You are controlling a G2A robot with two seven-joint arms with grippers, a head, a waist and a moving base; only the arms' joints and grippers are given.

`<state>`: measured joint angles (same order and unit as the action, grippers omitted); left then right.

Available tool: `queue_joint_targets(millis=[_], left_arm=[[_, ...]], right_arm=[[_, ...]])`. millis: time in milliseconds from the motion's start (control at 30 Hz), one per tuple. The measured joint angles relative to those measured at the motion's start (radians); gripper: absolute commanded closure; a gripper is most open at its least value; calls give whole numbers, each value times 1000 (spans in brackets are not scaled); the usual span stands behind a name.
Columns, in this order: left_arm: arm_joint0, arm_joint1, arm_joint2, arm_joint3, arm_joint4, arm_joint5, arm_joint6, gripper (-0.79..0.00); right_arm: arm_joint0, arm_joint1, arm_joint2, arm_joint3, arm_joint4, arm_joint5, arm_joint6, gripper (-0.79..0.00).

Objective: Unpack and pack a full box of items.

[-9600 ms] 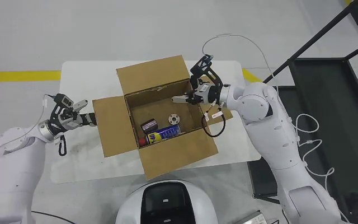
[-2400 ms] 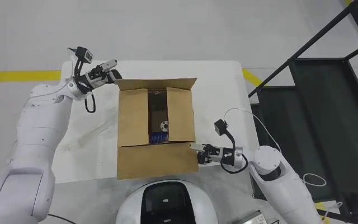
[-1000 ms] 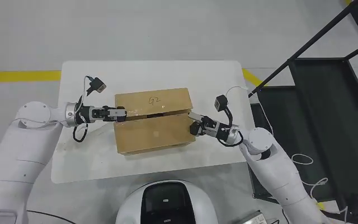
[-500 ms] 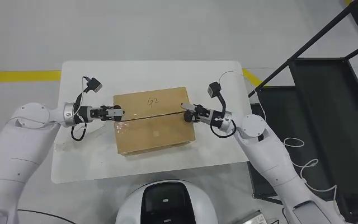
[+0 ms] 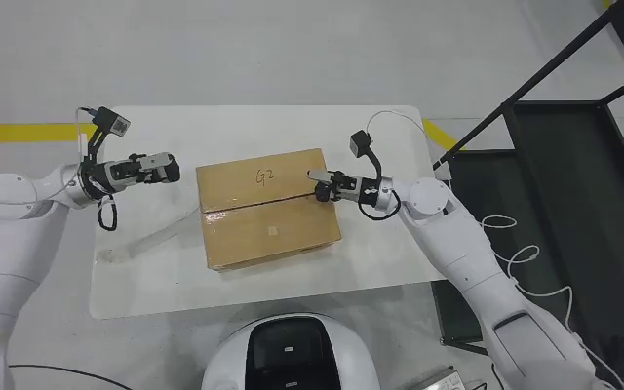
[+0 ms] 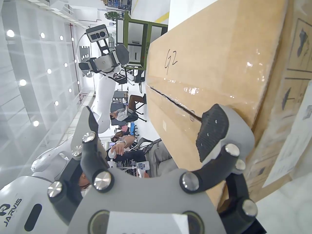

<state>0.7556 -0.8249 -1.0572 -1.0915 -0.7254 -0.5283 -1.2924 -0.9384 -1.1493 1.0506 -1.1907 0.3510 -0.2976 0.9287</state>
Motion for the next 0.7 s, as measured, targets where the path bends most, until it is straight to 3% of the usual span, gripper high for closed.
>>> queue_joint_targets(millis=[300, 700], left_arm=[[158, 56, -158, -112, -39, 45, -45, -785], [308, 83, -279, -212, -58, 94, -74, -785]], right_arm=[[58, -9, -14, 28, -12, 7, 34, -785], [92, -28, -58, 101, -10, 15, 53, -785]])
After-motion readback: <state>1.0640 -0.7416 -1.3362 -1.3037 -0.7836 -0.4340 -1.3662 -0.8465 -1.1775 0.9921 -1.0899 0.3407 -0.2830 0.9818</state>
